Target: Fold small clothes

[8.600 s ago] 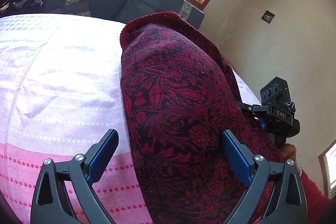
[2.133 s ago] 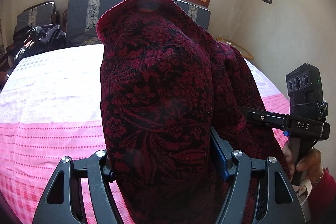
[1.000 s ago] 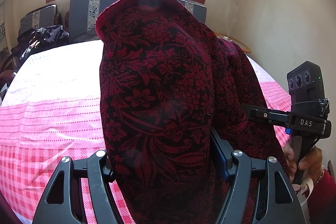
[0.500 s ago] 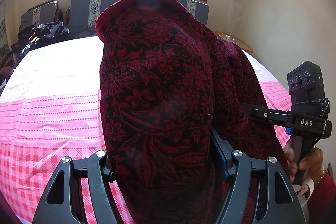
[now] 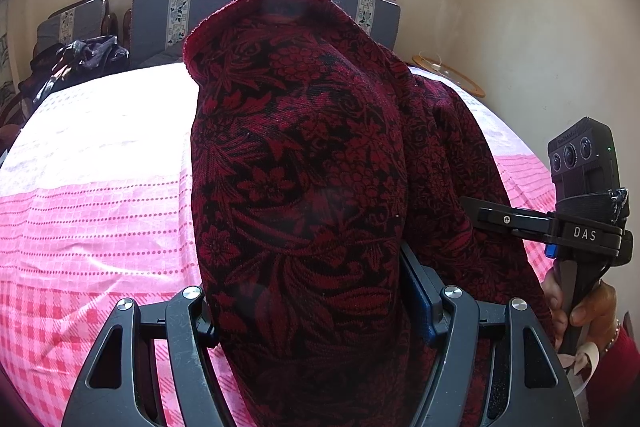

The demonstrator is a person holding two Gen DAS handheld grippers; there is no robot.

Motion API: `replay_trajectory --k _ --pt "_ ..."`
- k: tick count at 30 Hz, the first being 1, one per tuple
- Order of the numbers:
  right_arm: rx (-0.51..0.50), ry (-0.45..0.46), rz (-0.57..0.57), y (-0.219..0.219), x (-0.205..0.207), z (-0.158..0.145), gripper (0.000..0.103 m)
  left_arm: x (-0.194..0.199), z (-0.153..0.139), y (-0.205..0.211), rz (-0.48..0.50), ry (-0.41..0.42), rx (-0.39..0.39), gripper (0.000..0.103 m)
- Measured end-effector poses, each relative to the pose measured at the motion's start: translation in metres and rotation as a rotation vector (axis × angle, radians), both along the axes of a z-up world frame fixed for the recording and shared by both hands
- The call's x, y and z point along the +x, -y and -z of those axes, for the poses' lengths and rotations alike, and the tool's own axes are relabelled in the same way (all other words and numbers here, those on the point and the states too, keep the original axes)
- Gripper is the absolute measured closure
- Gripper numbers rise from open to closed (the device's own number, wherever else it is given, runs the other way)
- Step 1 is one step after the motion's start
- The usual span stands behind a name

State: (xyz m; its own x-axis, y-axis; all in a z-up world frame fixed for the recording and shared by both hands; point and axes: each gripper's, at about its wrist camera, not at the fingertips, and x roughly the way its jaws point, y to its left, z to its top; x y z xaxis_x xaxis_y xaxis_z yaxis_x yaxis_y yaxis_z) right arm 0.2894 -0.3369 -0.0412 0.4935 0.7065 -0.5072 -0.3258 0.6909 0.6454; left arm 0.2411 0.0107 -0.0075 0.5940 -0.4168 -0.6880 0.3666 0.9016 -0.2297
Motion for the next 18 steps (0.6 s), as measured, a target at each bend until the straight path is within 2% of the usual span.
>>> replay_trajectory --k 18 --pt "-0.002 0.0 0.009 -0.023 -0.009 0.001 0.066 0.004 -0.001 -0.002 -0.008 0.001 -0.006 0.033"
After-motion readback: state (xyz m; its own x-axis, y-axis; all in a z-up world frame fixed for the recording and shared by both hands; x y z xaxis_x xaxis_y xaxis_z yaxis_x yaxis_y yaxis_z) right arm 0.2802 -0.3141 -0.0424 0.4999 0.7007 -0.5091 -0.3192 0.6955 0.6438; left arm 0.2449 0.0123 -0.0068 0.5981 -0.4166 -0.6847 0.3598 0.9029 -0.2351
